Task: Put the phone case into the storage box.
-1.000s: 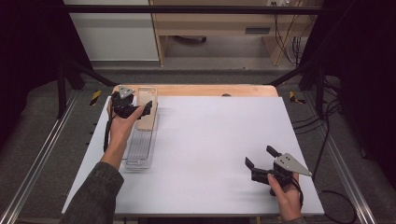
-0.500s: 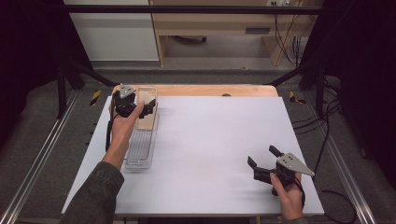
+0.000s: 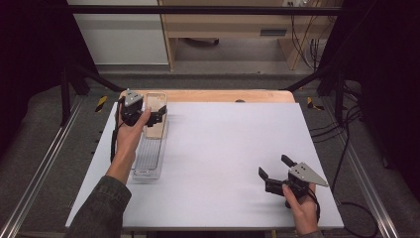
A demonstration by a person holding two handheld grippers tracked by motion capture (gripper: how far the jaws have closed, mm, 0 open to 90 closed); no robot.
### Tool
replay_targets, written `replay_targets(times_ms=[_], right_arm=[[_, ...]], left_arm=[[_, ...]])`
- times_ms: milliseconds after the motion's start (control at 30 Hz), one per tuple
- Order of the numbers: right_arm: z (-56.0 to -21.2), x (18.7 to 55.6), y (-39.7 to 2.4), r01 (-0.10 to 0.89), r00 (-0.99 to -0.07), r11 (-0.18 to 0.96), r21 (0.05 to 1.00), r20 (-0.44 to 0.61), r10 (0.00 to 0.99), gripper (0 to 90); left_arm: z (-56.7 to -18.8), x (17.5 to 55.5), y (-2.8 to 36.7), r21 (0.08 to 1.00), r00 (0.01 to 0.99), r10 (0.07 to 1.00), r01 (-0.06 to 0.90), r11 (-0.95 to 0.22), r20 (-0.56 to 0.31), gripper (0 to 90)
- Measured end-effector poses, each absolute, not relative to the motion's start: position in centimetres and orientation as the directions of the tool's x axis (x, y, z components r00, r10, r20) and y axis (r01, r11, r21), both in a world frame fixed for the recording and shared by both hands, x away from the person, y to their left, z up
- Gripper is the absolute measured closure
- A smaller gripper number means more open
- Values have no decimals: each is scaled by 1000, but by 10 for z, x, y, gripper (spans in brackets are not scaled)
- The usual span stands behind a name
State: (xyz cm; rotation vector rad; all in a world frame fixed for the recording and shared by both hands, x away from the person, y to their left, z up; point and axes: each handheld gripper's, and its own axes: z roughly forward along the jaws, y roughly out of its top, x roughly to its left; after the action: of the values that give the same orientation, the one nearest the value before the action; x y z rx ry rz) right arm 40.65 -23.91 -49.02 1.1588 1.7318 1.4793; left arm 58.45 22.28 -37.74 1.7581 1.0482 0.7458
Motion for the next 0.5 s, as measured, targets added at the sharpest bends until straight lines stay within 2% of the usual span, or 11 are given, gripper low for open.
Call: replay_targets(times_ms=[500], right_arm=[[-490, 405, -239, 242, -452, 4, 970, 109, 885, 43]], left_arm=[[-372, 567, 205, 929, 533, 846, 294, -224, 36, 40]])
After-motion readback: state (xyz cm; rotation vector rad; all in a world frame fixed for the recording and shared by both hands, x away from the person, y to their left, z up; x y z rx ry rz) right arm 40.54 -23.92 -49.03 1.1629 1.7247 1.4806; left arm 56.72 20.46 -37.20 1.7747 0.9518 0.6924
